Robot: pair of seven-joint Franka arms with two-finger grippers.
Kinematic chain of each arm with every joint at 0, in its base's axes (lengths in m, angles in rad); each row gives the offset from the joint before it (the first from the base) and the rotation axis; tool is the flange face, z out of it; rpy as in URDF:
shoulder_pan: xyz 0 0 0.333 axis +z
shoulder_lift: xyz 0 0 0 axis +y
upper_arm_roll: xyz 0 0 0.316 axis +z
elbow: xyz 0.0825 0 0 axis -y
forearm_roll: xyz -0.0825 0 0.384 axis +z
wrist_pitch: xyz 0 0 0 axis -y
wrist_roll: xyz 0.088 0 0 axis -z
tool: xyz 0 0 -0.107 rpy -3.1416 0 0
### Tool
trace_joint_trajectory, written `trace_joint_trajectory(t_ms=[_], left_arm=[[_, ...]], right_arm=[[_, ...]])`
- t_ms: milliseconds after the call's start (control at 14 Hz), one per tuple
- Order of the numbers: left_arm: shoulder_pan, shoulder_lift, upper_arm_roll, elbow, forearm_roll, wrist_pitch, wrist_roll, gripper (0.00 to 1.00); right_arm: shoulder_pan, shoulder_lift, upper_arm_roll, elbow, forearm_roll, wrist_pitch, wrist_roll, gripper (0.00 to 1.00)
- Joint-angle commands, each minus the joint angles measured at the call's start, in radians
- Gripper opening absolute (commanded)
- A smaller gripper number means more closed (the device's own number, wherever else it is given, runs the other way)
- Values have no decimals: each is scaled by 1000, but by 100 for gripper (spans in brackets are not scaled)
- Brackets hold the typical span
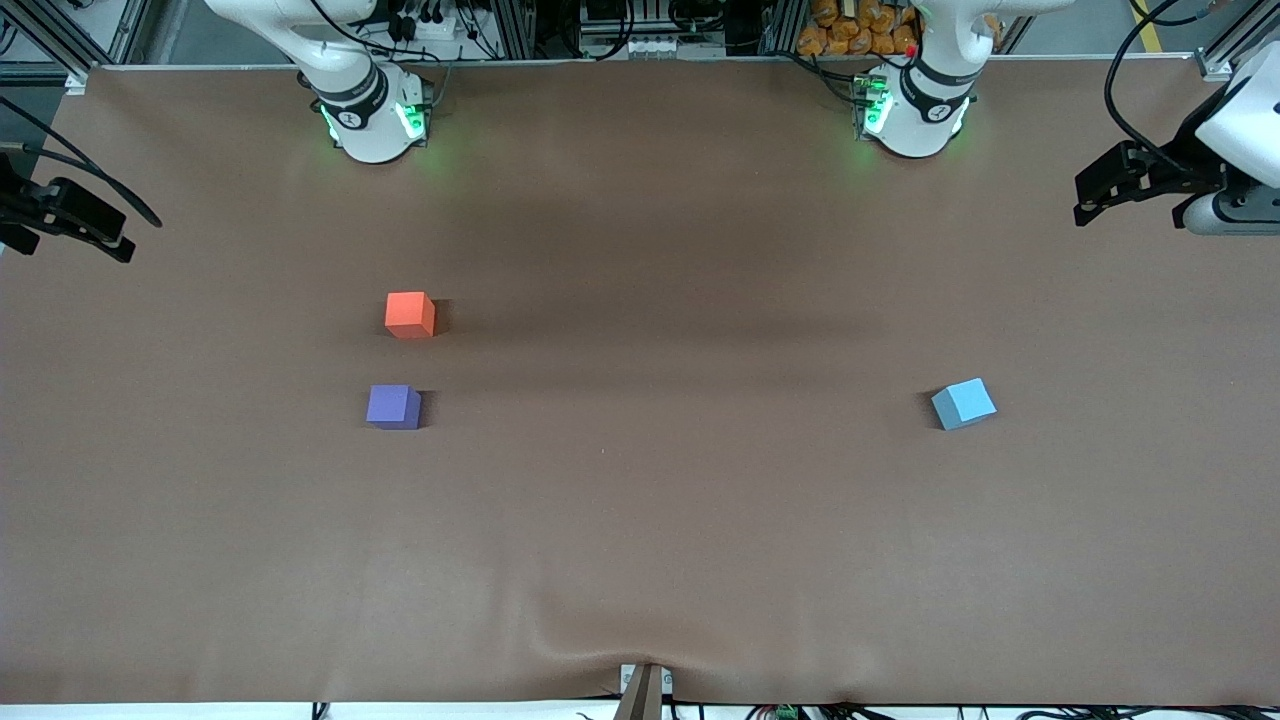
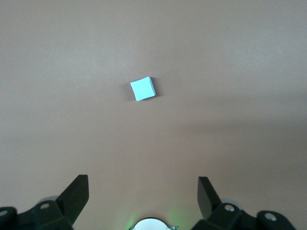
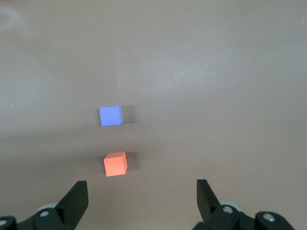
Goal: Place blue block between orange and purple blocks
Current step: 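Move the left gripper down toward the light blue cube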
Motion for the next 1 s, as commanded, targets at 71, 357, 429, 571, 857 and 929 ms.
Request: trace_joint_trajectory(t_ms=[71, 357, 429, 571, 857, 929], left_arm=[[-1, 3, 5, 8, -7, -16, 9, 100], [-1, 18, 5, 10, -7, -16, 1, 100], [-1, 27, 5, 11, -7, -16, 1, 100], [-1, 44, 5, 11, -7, -11, 4, 100], [-7, 147, 7, 25, 7, 70, 3, 100], [-8, 177, 7, 26, 25, 105, 3, 100]], right_arm=[[3, 6, -1, 12, 6, -7, -10, 100], [1, 6, -1, 12, 6, -7, -10, 100], [1, 6, -1, 12, 6, -7, -10, 100], [3, 6, -2, 12, 6, -7, -10, 100], [1, 6, -1, 12, 6, -7, -10, 100], [3, 6, -1, 12, 6, -7, -10, 100]])
